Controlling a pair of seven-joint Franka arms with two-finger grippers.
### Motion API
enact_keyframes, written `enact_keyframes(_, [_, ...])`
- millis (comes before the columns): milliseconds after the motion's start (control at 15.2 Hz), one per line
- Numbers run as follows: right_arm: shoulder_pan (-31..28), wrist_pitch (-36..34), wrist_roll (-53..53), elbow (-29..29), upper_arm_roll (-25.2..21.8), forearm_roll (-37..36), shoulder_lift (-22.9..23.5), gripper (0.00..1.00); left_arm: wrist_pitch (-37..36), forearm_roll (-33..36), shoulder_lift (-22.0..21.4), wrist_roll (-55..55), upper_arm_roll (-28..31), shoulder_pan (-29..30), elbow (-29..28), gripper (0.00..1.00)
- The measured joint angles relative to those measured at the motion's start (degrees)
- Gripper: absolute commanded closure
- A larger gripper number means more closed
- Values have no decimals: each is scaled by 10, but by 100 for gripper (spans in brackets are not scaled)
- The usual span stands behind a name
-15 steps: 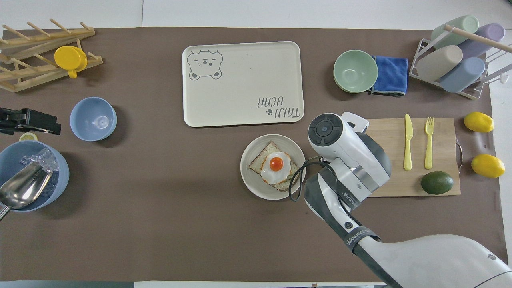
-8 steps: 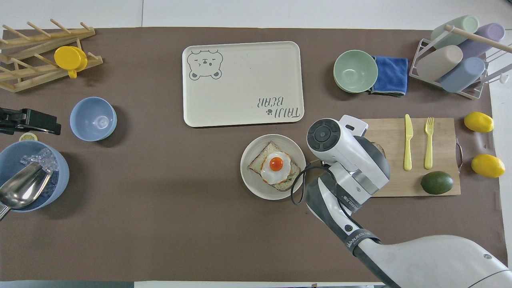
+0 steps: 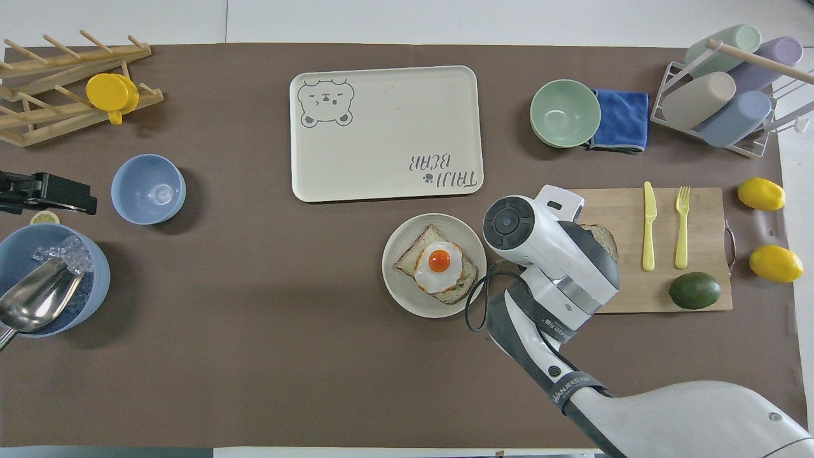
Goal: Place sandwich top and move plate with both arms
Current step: 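Carry the bread slice over the plate and lower it onto the egg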
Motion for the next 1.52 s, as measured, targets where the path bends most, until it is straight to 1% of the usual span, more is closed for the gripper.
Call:
enact_keyframes(132, [0, -17, 0, 5, 7, -7, -3, 100, 0, 0, 0, 0, 0, 0, 0, 0])
enact_keyframes(264, [-1, -60, 0, 32, 27, -8, -1, 100, 0, 0, 0, 0, 0, 0, 0, 0])
enact_keyframes(395, [0, -120, 0, 84, 57, -6, 6, 100, 0, 0, 0, 0, 0, 0, 0, 0])
enact_keyframes(527, [0, -179, 0, 150, 96, 7, 22, 100, 0, 0, 0, 0, 1, 0, 0, 0])
enact_keyframes(659, [3, -218, 0, 213, 128, 23, 41, 100, 0, 0, 0, 0, 2, 0, 0, 0])
enact_keyframes(791, [20, -224, 22, 251, 147, 30, 58, 100, 0, 0, 0, 0, 3, 0, 0, 0])
enact_keyframes(857, [33, -223, 44, 257, 150, 32, 65, 100, 0, 0, 0, 0, 4, 0, 0, 0])
enact_keyframes(1054, [48, -215, 73, 258, 151, 42, 80, 100, 0, 0, 0, 0, 6, 0, 0, 0])
enact_keyframes(1516, [45, -142, 96, 239, 151, 51, 93, 100, 0, 0, 0, 0, 6, 0, -5, 0])
